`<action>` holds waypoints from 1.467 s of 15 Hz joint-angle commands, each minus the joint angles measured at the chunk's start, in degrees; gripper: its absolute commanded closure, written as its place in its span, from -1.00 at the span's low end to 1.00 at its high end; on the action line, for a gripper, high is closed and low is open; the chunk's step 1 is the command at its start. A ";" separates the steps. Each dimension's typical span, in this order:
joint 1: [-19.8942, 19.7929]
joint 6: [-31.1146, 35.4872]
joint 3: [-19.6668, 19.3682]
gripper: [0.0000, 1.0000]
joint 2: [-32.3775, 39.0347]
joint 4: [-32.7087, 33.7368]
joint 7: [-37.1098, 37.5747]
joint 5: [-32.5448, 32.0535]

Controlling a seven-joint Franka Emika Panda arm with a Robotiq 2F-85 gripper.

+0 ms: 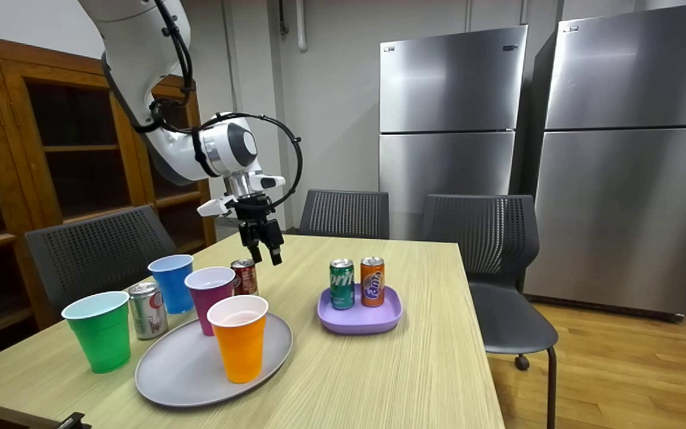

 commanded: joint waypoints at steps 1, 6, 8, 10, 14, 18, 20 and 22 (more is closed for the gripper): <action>0.42 0.03 -0.46 -1.00 0.15 0.21 -0.44 0.42; 0.49 0.18 -0.45 -1.00 0.18 0.37 -0.59 0.42; 0.49 0.20 -0.46 -1.00 0.19 0.39 -0.61 0.43; 0.49 0.21 -0.46 -1.00 0.22 0.42 -0.64 0.43; 0.36 1.48 0.05 -1.00 0.58 0.93 -0.50 1.28; -0.22 3.80 1.98 -1.00 0.42 0.42 -1.76 4.52; -0.22 3.88 2.67 -1.00 0.42 0.09 -1.92 6.53; -0.16 3.68 3.31 -1.00 0.24 -0.44 -2.12 8.33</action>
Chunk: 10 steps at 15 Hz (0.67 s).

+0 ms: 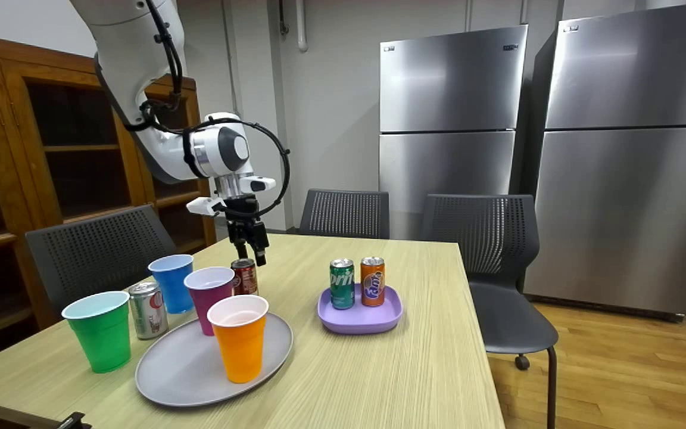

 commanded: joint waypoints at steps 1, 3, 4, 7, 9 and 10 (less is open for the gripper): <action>-0.27 0.28 1.25 -1.00 -0.35 -0.77 -1.53 3.22; -0.10 0.12 1.21 -1.00 -0.35 -1.01 -1.32 3.82; -0.02 0.05 1.12 -1.00 -0.32 -1.13 -1.17 3.98; 0.12 -0.25 0.96 -1.00 -0.44 -1.53 -0.97 4.33; 0.20 -0.35 0.91 -1.00 -0.47 -1.66 -0.89 4.44; 0.19 -0.33 0.94 -1.00 -0.45 -1.65 -0.92 4.50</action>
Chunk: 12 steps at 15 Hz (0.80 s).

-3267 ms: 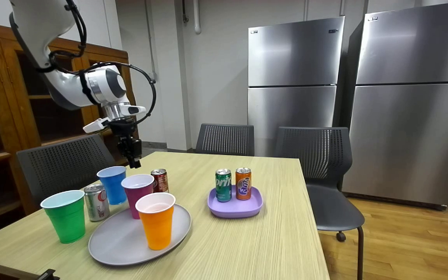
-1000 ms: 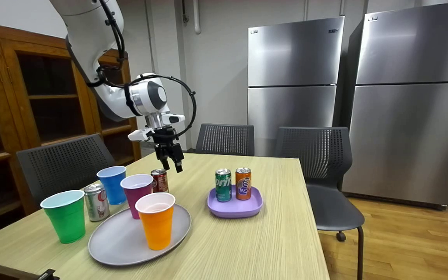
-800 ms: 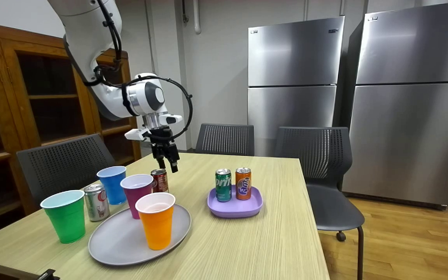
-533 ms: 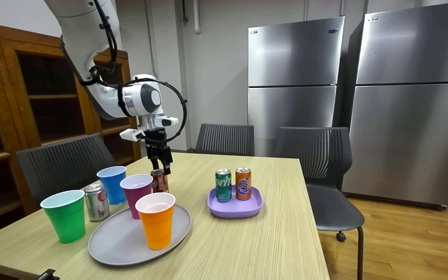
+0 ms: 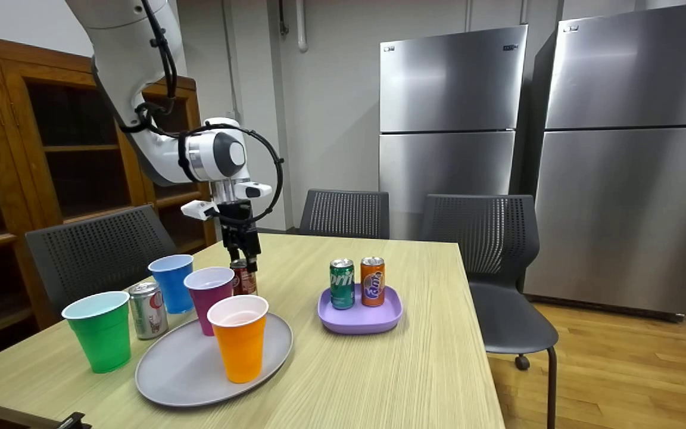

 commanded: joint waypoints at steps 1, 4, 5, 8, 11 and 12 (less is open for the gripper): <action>0.11 -0.37 0.12 -1.00 -0.68 -0.59 -0.92 1.24; 0.08 -0.45 0.11 -0.50 -0.62 -0.55 -0.95 1.26; 0.01 -0.35 0.18 -0.46 -0.63 -0.60 -1.11 1.31; 0.02 -0.50 0.13 0.02 -0.67 -0.56 -1.10 1.27; 0.13 -0.76 -0.04 0.21 -0.74 -0.48 -0.90 1.12; 0.19 -0.78 -0.06 0.21 -0.77 -0.51 -0.83 1.08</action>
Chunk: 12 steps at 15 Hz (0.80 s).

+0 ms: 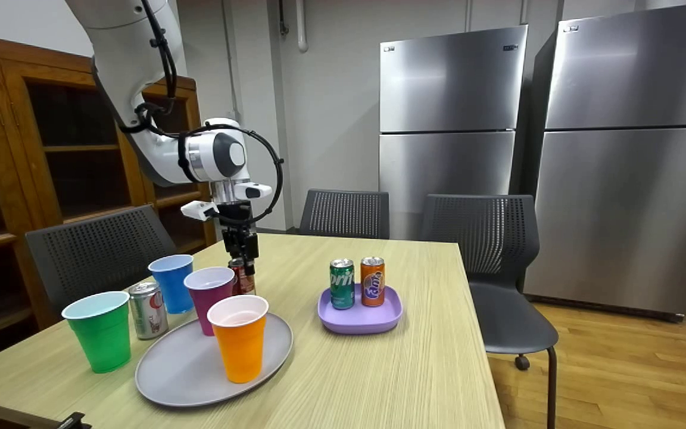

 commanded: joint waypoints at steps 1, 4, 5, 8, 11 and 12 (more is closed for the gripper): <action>0.20 -0.79 -0.01 0.21 -0.79 -0.34 -0.81 1.06; -0.04 -0.38 0.34 0.21 -1.03 -0.10 -1.18 1.51; -0.24 -0.30 0.42 0.21 -1.14 0.14 -1.33 1.81; -0.83 -0.16 0.47 0.21 -1.59 0.60 -1.92 2.61; -1.18 0.28 0.05 0.21 -2.40 0.75 -2.14 2.68; -1.45 0.39 -0.10 0.21 -2.81 0.67 -2.34 2.63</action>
